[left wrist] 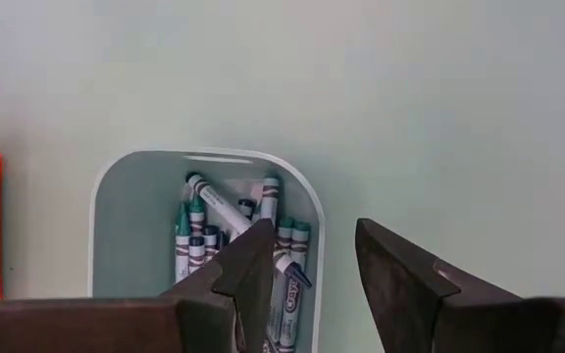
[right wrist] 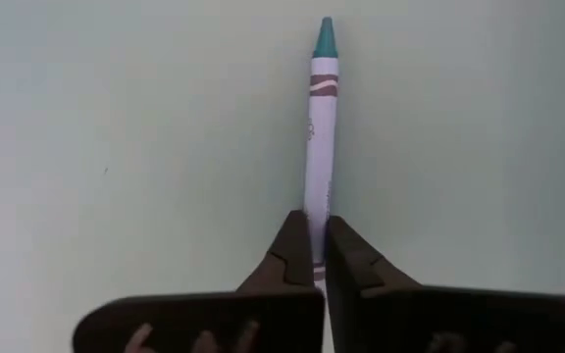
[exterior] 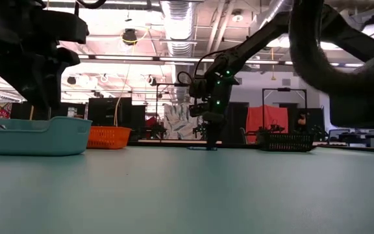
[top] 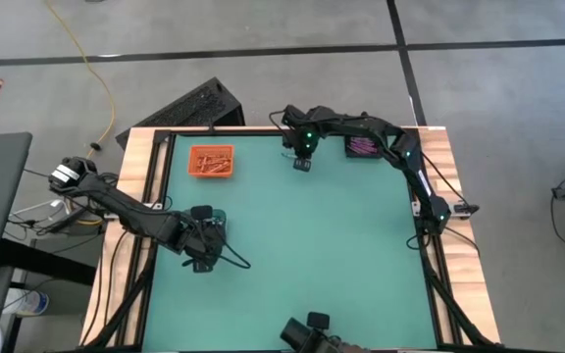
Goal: Sort crayons
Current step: Put the blue crayon into the blue bin, then return to Home Position
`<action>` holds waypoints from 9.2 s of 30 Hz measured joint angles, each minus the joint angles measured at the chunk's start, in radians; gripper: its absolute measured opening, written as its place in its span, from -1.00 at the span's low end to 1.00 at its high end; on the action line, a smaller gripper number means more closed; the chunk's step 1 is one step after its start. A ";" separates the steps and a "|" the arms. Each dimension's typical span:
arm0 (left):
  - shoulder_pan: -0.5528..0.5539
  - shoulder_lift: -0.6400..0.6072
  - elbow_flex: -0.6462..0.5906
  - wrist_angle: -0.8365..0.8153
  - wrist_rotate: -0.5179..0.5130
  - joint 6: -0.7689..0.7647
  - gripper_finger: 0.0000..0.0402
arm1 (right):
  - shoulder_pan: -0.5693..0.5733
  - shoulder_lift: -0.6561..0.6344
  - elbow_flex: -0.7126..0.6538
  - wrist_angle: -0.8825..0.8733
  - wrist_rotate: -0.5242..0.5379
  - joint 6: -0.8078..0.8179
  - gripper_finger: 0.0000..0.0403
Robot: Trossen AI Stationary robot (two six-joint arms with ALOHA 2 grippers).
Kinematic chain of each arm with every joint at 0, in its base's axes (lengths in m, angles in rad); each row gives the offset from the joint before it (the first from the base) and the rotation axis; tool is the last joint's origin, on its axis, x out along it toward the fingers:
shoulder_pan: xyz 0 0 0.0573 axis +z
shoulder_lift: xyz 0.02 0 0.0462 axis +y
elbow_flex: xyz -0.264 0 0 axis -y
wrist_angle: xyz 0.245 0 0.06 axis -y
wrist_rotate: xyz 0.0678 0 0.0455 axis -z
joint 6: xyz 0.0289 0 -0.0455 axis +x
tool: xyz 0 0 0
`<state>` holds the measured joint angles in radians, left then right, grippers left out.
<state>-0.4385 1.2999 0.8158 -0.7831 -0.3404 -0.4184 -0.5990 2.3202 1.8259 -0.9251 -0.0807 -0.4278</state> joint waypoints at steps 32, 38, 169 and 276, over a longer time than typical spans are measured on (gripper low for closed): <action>0.000 -0.210 0.000 0.359 -0.593 0.313 -0.33 | 0.307 -0.470 -0.007 -0.060 0.000 -0.003 -1.00; 0.000 -0.268 0.000 0.589 -0.617 0.544 -0.34 | 0.424 -0.558 -0.007 0.038 0.000 -0.030 -1.00; 0.160 0.001 -0.001 -0.159 0.022 0.075 -0.59 | 0.747 -0.837 -0.575 -0.230 0.237 0.510 -0.11; 0.219 -1.296 -0.747 0.646 0.115 0.582 -0.45 | 0.095 -2.160 -1.815 1.120 -0.175 0.158 -0.56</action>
<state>-0.2199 0.0036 0.0692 -0.1374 -0.2256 0.1636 -0.5045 0.1607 0.0113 0.1950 -0.2558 -0.2703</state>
